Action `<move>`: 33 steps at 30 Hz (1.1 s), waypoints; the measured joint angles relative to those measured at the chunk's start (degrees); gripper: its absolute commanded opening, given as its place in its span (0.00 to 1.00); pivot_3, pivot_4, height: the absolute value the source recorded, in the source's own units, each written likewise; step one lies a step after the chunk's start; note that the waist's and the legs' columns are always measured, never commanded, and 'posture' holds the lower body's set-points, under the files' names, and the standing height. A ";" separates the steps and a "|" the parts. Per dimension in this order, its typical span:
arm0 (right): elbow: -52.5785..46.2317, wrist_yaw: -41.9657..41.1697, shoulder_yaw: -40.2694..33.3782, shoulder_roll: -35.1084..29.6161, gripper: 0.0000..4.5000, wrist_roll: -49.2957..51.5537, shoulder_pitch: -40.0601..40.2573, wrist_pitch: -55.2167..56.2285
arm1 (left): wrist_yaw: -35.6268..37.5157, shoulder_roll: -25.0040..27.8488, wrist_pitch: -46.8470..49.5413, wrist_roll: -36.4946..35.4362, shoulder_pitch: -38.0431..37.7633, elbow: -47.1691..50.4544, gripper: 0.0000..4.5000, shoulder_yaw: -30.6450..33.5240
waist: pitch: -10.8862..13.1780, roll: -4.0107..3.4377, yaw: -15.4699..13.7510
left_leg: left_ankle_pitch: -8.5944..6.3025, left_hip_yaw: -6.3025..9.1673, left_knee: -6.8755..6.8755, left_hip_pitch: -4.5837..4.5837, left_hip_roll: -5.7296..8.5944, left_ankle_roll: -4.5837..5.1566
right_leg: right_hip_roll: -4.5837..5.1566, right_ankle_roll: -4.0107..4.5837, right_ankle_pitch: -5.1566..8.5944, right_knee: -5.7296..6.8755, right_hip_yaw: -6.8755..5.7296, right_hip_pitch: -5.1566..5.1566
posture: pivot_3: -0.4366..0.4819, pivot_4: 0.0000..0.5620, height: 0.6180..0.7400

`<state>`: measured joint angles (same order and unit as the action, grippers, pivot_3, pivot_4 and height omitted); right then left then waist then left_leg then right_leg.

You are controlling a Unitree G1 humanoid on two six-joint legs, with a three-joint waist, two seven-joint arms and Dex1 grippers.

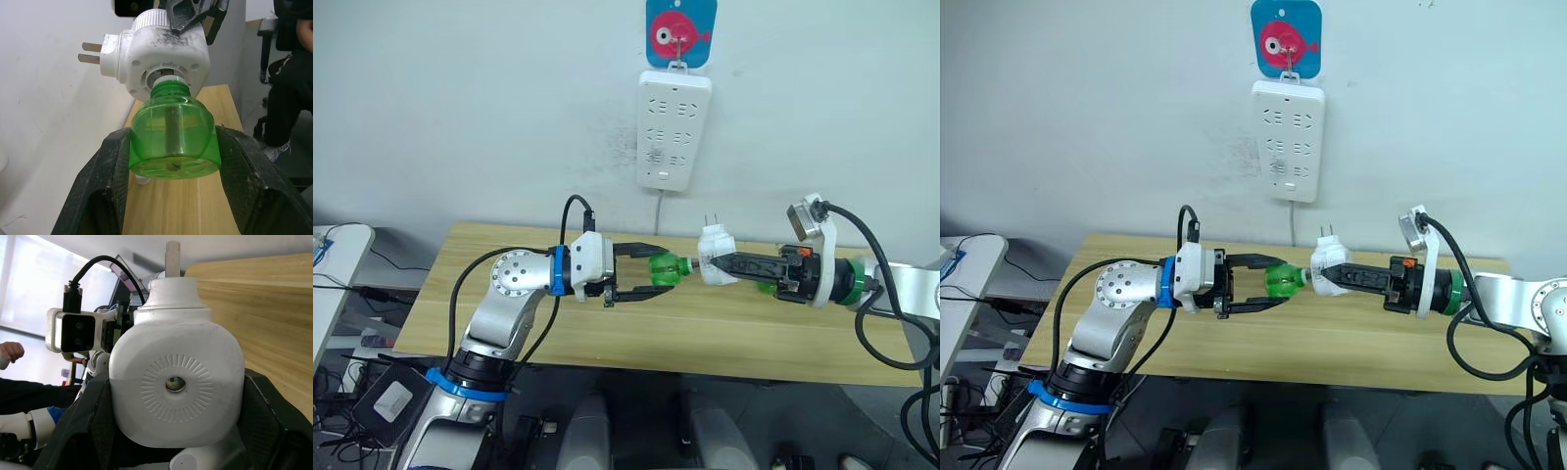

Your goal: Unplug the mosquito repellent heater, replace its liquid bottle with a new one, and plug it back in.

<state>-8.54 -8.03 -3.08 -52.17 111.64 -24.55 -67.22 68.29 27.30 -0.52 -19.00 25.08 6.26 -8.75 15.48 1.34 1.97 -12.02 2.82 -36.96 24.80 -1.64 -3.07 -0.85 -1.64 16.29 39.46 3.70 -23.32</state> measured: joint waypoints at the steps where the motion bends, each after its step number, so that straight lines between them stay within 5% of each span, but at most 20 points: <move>1: 0.20 -0.27 0.02 -0.14 0.66 -0.02 -0.20 -0.31 | 0.06 -0.01 0.00 -0.07 0.00 0.04 0.50 0.00 | 0.00 0.00 0.00 | 0.00 0.00 0.00 0.00 0.00 0.00 | 0.00 0.00 0.00 0.00 0.00 0.00 | 0.46 0.40 1.00; 33: 0.54 -1.44 -0.08 0.90 0.66 -0.12 -0.94 -1.77 | -1.32 -0.22 -1.34 2.30 0.38 -0.06 0.50 -1.00 | 0.00 0.00 0.02 | 0.00 0.00 0.00 0.00 0.00 0.00 | 0.00 0.00 0.00 0.00 0.00 0.00 | 0.44 0.41 1.00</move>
<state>-7.99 -9.48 -3.16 -51.26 111.51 -25.49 -68.98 66.97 27.08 -1.86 -16.70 25.46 6.20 -9.75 15.48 1.34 1.99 -12.02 2.82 -36.96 24.80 -1.64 -3.07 -0.85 -1.65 16.30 39.45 3.70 -23.32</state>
